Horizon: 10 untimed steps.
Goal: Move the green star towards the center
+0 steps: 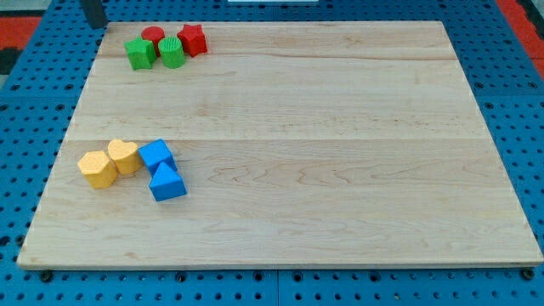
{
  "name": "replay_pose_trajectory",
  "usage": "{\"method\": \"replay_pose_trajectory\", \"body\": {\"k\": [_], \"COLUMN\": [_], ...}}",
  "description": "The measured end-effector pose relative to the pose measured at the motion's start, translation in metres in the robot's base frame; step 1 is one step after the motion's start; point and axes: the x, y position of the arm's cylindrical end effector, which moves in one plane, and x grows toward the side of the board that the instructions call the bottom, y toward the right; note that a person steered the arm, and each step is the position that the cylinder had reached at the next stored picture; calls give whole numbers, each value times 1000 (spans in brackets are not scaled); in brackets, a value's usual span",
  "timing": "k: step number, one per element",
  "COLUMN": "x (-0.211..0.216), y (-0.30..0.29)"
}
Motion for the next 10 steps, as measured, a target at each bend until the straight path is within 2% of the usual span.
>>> {"method": "replay_pose_trajectory", "body": {"k": [3, 5, 6, 8, 10], "x": [2, 54, 62, 123, 190], "y": [-1, 40, 70, 157, 166]}}
